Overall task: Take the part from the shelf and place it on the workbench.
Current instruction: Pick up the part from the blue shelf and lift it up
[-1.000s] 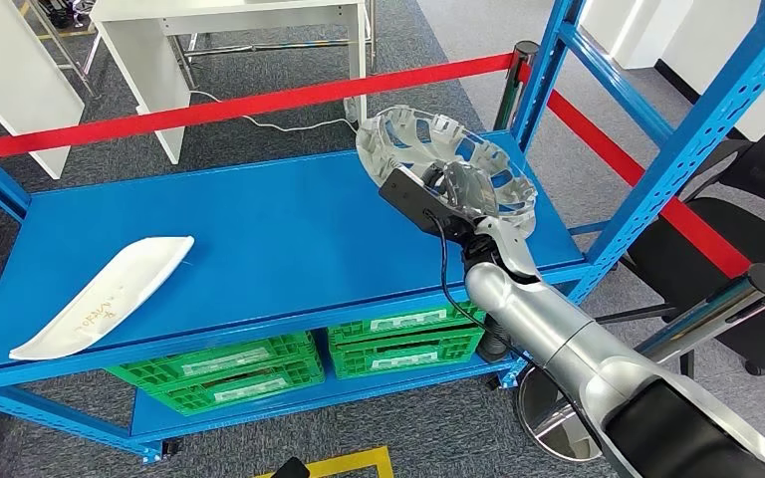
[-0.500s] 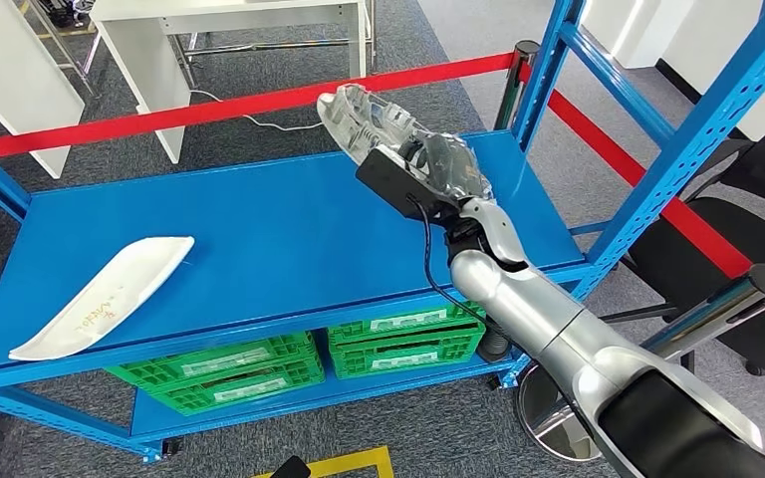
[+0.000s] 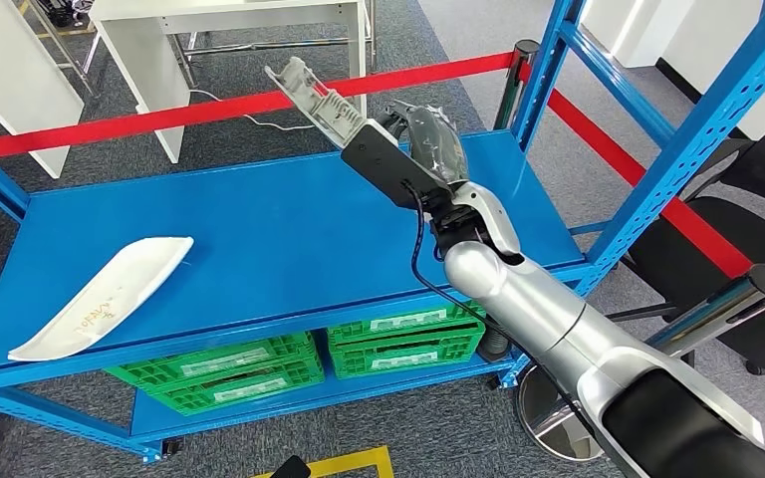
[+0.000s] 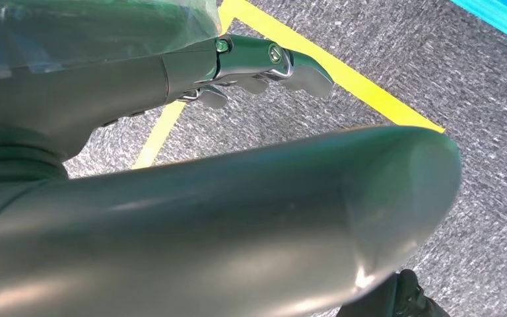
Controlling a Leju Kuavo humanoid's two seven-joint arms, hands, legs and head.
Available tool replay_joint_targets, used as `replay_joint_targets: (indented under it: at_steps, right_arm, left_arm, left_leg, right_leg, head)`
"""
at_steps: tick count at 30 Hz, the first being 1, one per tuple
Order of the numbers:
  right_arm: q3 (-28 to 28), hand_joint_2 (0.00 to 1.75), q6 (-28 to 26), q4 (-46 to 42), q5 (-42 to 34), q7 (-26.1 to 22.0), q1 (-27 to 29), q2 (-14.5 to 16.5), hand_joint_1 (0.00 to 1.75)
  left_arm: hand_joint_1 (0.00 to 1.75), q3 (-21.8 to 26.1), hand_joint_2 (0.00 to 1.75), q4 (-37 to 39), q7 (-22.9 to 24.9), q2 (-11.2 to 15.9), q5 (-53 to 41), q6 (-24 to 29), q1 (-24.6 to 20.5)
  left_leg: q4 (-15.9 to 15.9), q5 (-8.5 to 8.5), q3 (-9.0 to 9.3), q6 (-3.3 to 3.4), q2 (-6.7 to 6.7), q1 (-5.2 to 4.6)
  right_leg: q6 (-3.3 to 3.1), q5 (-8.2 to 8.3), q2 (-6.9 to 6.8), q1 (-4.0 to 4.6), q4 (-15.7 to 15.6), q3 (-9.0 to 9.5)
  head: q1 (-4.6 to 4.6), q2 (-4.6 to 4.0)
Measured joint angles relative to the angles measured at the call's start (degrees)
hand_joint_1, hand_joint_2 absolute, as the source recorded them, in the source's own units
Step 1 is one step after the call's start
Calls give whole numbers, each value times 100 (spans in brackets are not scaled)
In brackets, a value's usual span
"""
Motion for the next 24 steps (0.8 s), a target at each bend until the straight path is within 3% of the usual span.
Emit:
replay_joint_targets:
  at_steps: [6, 17, 24]
  right_arm:
    - [12, 175, 9, -510, -266, -239, 5, 43, 175]
    - [132, 175, 87, -1316, -89, -203, 1, 97, 175]
    - [191, 175, 252, -1846, -779, -792, 11, 161, 175]
  left_arm:
    - [0, 0, 0, 0, -15, 2, -9, -1, 1]
    - [0, 0, 0, 0, -18, 4, -17, -1, 4]
    - [0, 0, 0, 0, -70, 4, -36, -3, 3]
  left_leg:
    - [-1, 0, 0, 0, 0, 0]
    - [-3, -1, -1, 0, 0, 0]
    - [-5, -2, 0, 0, 0, 0]
  right_leg:
    - [-3, -2, -1, 0, 0, 0]
    - [-3, -3, -1, 0, 0, 0]
    - [-4, -4, 0, 0, 0, -1]
  head:
    - [0, 0]
    - [0, 0]
    - [1, 0]
